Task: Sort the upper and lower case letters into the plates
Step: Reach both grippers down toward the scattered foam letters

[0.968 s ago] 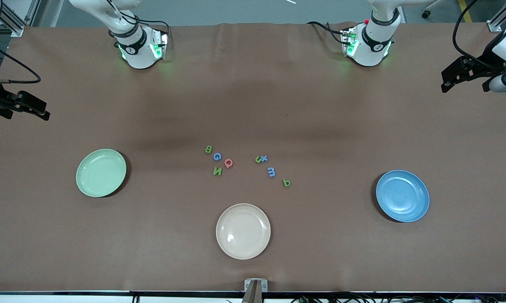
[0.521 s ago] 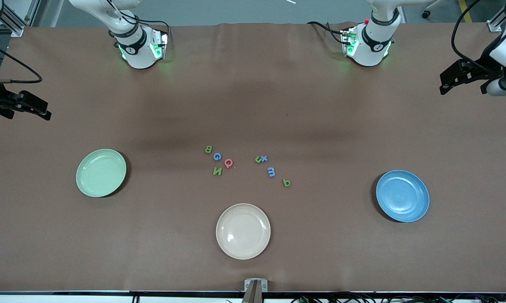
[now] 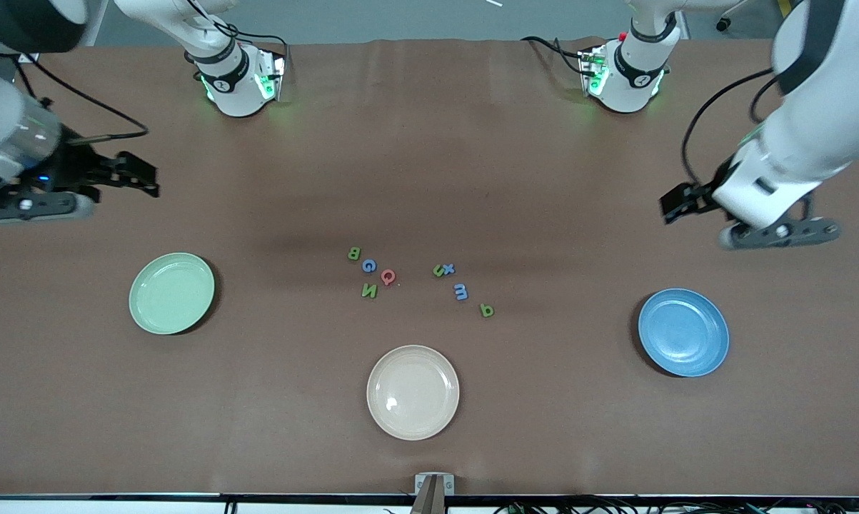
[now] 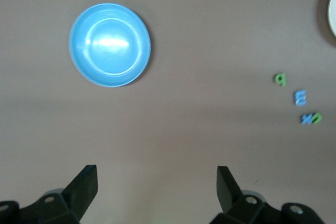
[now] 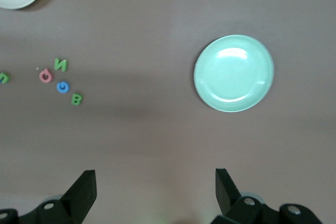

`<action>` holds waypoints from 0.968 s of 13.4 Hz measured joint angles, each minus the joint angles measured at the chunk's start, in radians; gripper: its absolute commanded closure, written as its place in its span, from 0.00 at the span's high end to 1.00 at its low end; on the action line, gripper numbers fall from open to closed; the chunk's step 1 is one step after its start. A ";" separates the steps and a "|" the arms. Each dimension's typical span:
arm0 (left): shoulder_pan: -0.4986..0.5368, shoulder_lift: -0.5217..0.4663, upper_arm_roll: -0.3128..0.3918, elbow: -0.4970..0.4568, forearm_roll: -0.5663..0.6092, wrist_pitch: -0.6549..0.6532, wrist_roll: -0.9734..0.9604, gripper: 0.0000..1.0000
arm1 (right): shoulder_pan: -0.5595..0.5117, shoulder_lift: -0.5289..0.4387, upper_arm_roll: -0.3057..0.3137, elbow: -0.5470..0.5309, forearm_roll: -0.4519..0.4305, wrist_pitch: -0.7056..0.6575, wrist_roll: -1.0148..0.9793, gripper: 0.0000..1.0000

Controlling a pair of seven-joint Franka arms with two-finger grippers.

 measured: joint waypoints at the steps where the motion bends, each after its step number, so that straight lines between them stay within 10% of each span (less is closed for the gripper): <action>1: -0.021 0.033 0.000 0.002 0.000 0.022 -0.033 1.00 | 0.038 0.008 0.001 -0.029 0.001 0.036 0.041 1.00; 7: -0.180 0.269 -0.001 0.006 0.000 0.260 -0.205 1.00 | 0.270 0.068 0.004 -0.301 0.002 0.408 0.298 1.00; 13: -0.298 0.494 0.005 0.033 0.054 0.501 -0.455 0.88 | 0.361 0.259 0.003 -0.353 0.039 0.654 0.376 1.00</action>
